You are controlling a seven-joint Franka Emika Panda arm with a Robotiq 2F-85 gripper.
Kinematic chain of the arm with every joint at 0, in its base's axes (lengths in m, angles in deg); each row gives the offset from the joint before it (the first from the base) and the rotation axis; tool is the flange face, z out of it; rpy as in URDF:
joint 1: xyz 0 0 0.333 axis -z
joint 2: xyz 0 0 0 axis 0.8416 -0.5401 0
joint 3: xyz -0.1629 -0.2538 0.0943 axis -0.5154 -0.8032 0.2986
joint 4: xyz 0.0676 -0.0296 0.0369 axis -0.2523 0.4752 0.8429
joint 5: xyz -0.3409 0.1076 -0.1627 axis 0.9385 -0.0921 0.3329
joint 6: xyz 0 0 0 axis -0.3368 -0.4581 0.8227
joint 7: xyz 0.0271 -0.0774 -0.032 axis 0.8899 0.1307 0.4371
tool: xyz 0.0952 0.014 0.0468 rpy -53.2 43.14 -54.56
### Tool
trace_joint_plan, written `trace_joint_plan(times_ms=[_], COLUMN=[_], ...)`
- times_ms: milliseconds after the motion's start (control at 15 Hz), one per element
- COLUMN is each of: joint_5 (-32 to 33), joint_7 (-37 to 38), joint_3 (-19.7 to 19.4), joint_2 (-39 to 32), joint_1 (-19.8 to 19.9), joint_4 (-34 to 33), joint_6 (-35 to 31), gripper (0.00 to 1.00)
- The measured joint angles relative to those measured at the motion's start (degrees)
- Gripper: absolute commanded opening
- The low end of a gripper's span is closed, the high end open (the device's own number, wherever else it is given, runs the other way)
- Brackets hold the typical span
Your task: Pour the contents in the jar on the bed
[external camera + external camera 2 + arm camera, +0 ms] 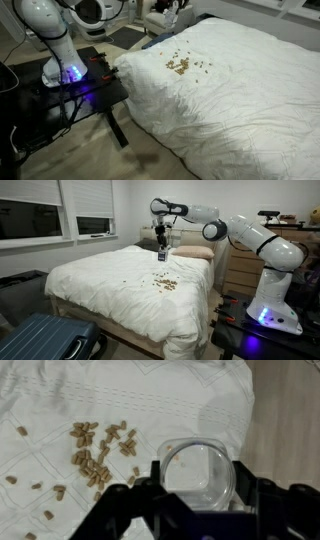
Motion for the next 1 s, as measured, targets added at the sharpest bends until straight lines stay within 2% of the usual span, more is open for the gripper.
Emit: trace_joint_plan(times_ms=[533, 1000], joint_5=[2.87, 6.78], joint_7=[-1.75, -2.18], joint_3=[-0.57, -0.58], joint_2=[-4.48, -9.51], joint_1=[-5.84, -7.69], joint_4=[-0.02, -0.02], joint_6=[-7.74, -12.21], gripper=[0.45, 0.45])
